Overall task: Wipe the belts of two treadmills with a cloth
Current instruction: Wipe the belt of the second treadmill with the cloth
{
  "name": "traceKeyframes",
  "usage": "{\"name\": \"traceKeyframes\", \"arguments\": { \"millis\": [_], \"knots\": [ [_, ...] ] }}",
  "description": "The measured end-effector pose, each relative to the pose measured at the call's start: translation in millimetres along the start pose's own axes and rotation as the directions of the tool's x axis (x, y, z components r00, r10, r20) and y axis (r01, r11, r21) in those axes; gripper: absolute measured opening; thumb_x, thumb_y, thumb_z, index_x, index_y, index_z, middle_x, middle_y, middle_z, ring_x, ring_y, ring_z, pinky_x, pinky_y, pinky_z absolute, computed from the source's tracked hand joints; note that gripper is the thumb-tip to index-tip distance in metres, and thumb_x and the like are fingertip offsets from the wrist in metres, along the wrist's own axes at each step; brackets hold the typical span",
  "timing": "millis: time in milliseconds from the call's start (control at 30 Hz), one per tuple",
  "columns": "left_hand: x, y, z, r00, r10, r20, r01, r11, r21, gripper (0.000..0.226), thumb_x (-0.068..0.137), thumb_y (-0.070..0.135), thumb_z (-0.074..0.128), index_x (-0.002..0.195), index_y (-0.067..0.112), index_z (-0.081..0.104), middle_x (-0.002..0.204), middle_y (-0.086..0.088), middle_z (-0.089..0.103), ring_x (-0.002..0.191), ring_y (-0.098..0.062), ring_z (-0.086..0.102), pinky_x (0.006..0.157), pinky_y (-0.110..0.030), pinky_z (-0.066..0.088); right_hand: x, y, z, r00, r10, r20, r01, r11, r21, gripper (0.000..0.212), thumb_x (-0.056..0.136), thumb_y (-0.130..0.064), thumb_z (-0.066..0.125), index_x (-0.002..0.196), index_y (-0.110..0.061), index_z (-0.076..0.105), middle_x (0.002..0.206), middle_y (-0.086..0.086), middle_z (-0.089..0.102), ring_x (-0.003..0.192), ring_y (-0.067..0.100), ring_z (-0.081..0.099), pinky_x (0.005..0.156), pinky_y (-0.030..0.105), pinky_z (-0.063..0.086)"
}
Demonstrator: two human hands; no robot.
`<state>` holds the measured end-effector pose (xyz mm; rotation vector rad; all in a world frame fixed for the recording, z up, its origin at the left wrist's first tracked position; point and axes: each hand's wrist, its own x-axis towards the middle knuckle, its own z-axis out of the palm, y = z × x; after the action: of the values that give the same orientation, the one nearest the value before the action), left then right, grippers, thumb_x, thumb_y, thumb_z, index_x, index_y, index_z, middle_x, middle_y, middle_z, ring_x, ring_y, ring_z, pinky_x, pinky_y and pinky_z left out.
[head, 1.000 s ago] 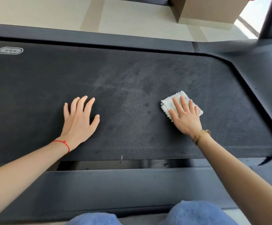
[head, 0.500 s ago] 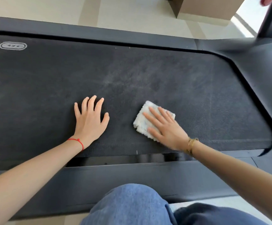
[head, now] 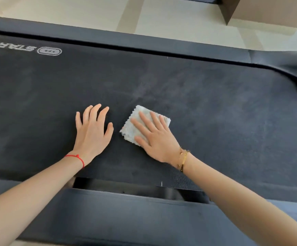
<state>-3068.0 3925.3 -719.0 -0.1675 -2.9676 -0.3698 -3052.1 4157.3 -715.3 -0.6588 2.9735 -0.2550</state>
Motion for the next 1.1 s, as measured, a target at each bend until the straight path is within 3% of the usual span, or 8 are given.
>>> {"name": "traceKeyframes", "arguments": {
  "millis": [100, 233, 367, 533, 667, 767, 933, 1100],
  "knots": [
    [1, -8, -6, 1.000, 0.020, 0.019, -0.020, 0.999, -0.030, 0.052, 0.099, 0.027, 0.051, 0.148, 0.013, 0.044, 0.156, -0.009, 0.038, 0.148, -0.030, 0.026, 0.122, -0.057, 0.014, -2, 32, -7, 1.000, 0.009, 0.005, -0.009, 1.000, 0.010, 0.057, 0.104, -0.050, 0.027, 0.157, -0.037, 0.011, 0.166, -0.007, 0.004, 0.153, 0.027, -0.003, 0.121, 0.038, -0.007],
    [0, -16, -14, 0.996, 0.060, 0.059, -0.058, 0.998, -0.034, 0.053, 0.100, 0.026, 0.050, 0.151, 0.015, 0.041, 0.157, -0.007, 0.036, 0.149, -0.028, 0.024, 0.123, -0.055, 0.013, 30, 102, -27, 0.957, 0.288, -0.017, -0.288, 0.957, 0.035, 0.057, 0.104, -0.048, 0.028, 0.157, -0.034, 0.011, 0.166, -0.002, 0.002, 0.152, 0.030, -0.002, 0.122, 0.043, -0.002],
    [-4, -13, -18, 0.994, 0.005, 0.111, 0.000, 0.999, -0.043, 0.053, 0.102, 0.027, 0.047, 0.153, 0.015, 0.037, 0.158, -0.006, 0.033, 0.149, -0.026, 0.023, 0.124, -0.054, 0.014, 63, 103, -27, 0.893, 0.448, -0.030, -0.445, 0.892, 0.074, 0.057, 0.104, -0.046, 0.027, 0.158, -0.032, 0.011, 0.166, 0.002, 0.003, 0.151, 0.037, -0.004, 0.121, 0.049, -0.005],
    [-5, -20, -31, 0.986, 0.067, 0.156, -0.069, 0.998, 0.010, 0.055, 0.101, 0.027, 0.047, 0.153, 0.014, 0.036, 0.158, -0.006, 0.032, 0.149, -0.028, 0.025, 0.123, -0.056, 0.018, 41, 37, -10, 0.987, 0.150, -0.058, -0.150, 0.989, 0.005, 0.058, 0.103, -0.049, 0.029, 0.157, -0.032, 0.017, 0.165, 0.001, 0.012, 0.150, 0.037, 0.006, 0.121, 0.049, 0.002],
    [2, -40, -44, 0.992, 0.037, 0.117, -0.042, 0.998, 0.048, 0.055, 0.100, 0.027, 0.049, 0.152, 0.014, 0.037, 0.157, -0.008, 0.034, 0.148, -0.030, 0.026, 0.122, -0.057, 0.019, 32, 25, -4, 0.999, -0.037, 0.010, 0.036, 0.999, 0.007, 0.059, 0.101, -0.053, 0.027, 0.157, -0.034, 0.018, 0.165, -0.002, 0.013, 0.151, 0.034, 0.007, 0.122, 0.046, 0.002],
    [11, -59, -45, 0.997, 0.009, 0.074, -0.014, 0.998, 0.054, 0.055, 0.101, 0.027, 0.049, 0.152, 0.014, 0.037, 0.157, -0.008, 0.034, 0.147, -0.030, 0.025, 0.121, -0.057, 0.018, 64, 59, -12, 0.994, 0.109, -0.029, -0.108, 0.994, 0.004, 0.059, 0.102, -0.053, 0.031, 0.157, -0.034, 0.018, 0.166, 0.000, 0.010, 0.151, 0.035, 0.004, 0.121, 0.045, 0.001],
    [23, -93, -42, 0.998, -0.044, 0.035, 0.042, 0.998, 0.052, 0.055, 0.100, 0.028, 0.049, 0.152, 0.014, 0.037, 0.157, -0.010, 0.033, 0.147, -0.030, 0.024, 0.121, -0.057, 0.017, 140, 83, -21, 0.897, 0.441, -0.014, -0.438, 0.895, 0.088, 0.060, 0.101, -0.051, 0.024, 0.157, -0.034, 0.010, 0.166, 0.001, -0.002, 0.150, 0.037, -0.010, 0.121, 0.050, -0.009],
    [33, -125, -36, 0.999, -0.021, 0.038, 0.019, 0.999, 0.046, 0.055, 0.100, 0.026, 0.051, 0.152, 0.014, 0.038, 0.157, -0.010, 0.034, 0.147, -0.031, 0.025, 0.120, -0.057, 0.018, 178, 17, -7, 0.939, 0.343, -0.036, -0.341, 0.939, 0.053, 0.059, 0.102, -0.048, 0.022, 0.157, -0.033, 0.010, 0.166, 0.002, 0.001, 0.151, 0.037, -0.008, 0.121, 0.051, -0.008]
  ]
}}
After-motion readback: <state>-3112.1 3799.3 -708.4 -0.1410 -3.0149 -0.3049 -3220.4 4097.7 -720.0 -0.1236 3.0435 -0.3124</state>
